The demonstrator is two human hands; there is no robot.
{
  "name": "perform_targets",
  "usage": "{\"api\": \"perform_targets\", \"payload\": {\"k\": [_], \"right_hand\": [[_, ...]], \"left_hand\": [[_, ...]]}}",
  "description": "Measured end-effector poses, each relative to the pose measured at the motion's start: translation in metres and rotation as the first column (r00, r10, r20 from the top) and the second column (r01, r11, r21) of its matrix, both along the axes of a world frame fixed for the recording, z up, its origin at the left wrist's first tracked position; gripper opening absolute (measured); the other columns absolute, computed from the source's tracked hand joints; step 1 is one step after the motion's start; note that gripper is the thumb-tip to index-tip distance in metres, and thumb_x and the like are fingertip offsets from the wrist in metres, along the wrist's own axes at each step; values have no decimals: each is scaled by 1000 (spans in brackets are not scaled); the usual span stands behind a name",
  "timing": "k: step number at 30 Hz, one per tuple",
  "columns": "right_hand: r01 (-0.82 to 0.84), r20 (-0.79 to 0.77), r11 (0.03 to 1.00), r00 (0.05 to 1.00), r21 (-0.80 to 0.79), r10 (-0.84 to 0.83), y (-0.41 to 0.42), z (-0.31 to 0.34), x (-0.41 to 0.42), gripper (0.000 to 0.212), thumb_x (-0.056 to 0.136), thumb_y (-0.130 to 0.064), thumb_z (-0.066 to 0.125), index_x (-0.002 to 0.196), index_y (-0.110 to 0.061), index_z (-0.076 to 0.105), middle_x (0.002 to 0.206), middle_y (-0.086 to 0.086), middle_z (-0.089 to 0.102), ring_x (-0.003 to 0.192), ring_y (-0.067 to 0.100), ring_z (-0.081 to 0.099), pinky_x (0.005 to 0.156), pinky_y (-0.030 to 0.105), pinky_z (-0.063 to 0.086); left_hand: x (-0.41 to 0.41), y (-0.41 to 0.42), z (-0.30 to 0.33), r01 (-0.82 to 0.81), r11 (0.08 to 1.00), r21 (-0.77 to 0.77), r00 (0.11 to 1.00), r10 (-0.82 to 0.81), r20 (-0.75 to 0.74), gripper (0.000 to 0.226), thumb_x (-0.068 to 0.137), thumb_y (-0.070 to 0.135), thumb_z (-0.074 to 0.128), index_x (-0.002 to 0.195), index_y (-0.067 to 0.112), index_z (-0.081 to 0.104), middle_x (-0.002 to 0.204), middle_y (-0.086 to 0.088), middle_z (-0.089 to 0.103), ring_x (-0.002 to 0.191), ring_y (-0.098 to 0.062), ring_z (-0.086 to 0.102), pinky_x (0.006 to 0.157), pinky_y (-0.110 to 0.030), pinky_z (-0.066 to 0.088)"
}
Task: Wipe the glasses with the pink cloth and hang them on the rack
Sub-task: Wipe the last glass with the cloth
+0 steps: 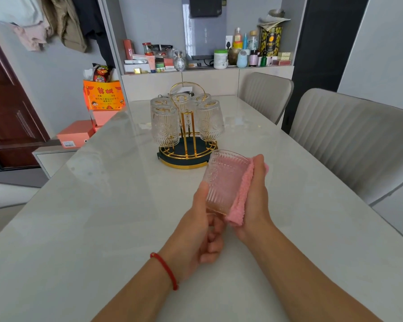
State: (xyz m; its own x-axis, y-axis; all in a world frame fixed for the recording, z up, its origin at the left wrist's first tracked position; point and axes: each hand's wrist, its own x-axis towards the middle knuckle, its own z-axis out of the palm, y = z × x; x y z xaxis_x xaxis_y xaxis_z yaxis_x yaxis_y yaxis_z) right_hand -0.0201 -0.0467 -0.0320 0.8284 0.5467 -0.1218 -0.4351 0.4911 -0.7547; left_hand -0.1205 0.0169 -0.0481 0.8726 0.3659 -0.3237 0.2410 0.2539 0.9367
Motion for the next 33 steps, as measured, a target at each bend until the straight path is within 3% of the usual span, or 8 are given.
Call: {"api": "perform_targets", "payload": {"k": [4,8,12,17,20,26,30,33], "right_hand": [[29,66,1000,997,3,-29,-2,-1,-1,58,97,-68,35,102,-23,71,87,4,79,82,21,77,82,45,61],[-51,-4,998,999,47,52,-6,-2,0,64,92,-73,41,115,-20,70,99,9,78,89,25,76,83,46,60],[-60,-64,998,996,15,61,-3,-5,2,71,90,-74,45,125,-17,67,106,12,77,92,28,76,73,40,60],[52,-62,999,997,10,-51,-3,-7,3,58,95,-69,43,113,-20,68,91,5,78,79,22,77,63,36,60],[48,-40,998,998,33,-47,-5,-10,4,56,96,-68,42,108,-20,68,79,1,78,71,18,76,60,33,60],[4,-91,998,996,56,1,-5,-9,3,67,91,-70,50,127,-16,66,99,8,76,89,24,75,72,38,59],[72,-104,996,992,44,-67,-3,-11,4,58,94,-66,49,118,-18,69,94,5,78,84,23,76,70,38,59],[96,-80,995,992,35,-93,-5,-10,2,49,98,-63,44,104,-21,69,79,0,78,70,16,76,62,32,60]], "left_hand": [[1,-9,-8,-66,966,251,993,39,109,70,86,86,40,96,16,39,61,4,38,42,-11,34,41,-22,26],[-5,-2,1,75,994,-80,997,-72,41,72,78,90,37,79,19,40,69,2,25,48,-12,19,43,-21,11],[-8,3,7,172,955,-242,985,-167,43,77,83,91,30,80,16,47,71,0,26,45,-12,21,36,-16,20],[2,-9,1,-46,995,84,998,42,41,74,86,86,37,93,12,44,68,-1,45,40,-15,33,38,-23,32],[1,-9,-4,-47,982,182,996,32,85,62,93,76,38,91,14,36,64,3,39,41,-13,32,40,-23,30],[-7,0,6,171,974,-149,984,-176,-19,77,84,91,21,64,18,36,67,-1,20,45,-14,20,37,-18,19],[2,-8,4,77,997,15,997,-77,-6,81,90,85,19,73,10,46,58,-2,37,39,-15,31,36,-20,31],[1,-9,-3,-24,971,237,996,5,84,61,94,74,36,92,13,39,63,-1,42,39,-15,37,38,-25,37]]}}
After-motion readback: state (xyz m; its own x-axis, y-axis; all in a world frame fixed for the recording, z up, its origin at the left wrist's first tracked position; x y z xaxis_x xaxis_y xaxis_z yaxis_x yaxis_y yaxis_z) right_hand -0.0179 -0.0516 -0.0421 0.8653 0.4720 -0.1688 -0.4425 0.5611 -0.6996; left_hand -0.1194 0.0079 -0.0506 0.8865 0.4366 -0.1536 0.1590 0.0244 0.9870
